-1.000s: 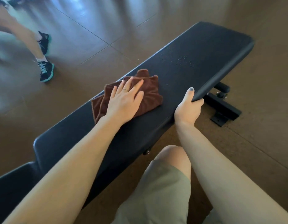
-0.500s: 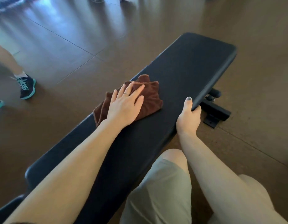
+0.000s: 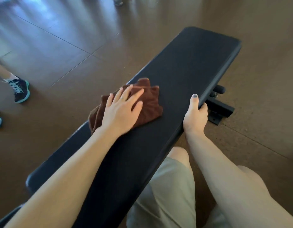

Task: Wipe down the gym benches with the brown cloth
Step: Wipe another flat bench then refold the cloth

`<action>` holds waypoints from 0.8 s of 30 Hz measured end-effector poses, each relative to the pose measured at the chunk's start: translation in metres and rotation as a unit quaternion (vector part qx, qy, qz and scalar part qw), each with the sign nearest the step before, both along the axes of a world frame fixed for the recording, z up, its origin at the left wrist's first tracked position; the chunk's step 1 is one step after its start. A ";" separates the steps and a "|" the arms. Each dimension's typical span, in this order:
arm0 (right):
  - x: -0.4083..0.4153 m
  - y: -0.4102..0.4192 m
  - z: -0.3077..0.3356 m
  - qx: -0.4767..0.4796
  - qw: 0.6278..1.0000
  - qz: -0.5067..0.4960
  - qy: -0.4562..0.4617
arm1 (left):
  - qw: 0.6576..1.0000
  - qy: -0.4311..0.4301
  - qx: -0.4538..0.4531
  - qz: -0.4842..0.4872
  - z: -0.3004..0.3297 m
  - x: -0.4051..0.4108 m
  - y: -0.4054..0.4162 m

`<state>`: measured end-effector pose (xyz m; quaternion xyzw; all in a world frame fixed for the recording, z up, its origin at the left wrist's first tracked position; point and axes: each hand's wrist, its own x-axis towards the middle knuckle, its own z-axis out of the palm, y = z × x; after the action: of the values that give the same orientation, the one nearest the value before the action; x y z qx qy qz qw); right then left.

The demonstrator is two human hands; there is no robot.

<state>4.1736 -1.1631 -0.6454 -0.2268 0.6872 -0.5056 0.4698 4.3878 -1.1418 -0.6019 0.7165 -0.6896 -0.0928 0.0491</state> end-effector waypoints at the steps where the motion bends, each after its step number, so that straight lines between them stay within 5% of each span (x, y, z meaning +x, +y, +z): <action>1: 0.000 0.000 0.001 0.002 1.000 0.003 0.001 | 1.000 0.013 0.003 0.020 0.000 0.002 -0.023; 4: -0.003 0.000 0.000 -0.005 1.000 0.014 0.001 | 0.995 0.062 0.029 0.066 0.003 0.011 -0.057; 11: 0.000 -0.001 -0.008 -0.006 1.000 -0.003 -0.019 | 0.984 0.063 0.021 0.164 0.020 0.062 0.063; 14: 0.002 -0.002 -0.009 -0.010 1.000 -0.015 -0.024 | 0.985 0.033 -0.009 0.169 0.016 0.057 0.048; 20: 0.003 -0.003 -0.004 -0.011 1.000 -0.019 -0.013 | 0.993 0.016 0.015 0.117 0.003 -0.002 -0.055; 24: 0.004 0.001 -0.002 -0.007 1.000 -0.016 -0.017 | 0.999 -0.037 0.023 0.002 0.000 -0.011 -0.011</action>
<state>4.1773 -1.1621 -0.6471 -0.2107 0.6788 -0.5217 0.4719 4.3764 -1.1530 -0.6023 0.7218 -0.6872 -0.0818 0.0072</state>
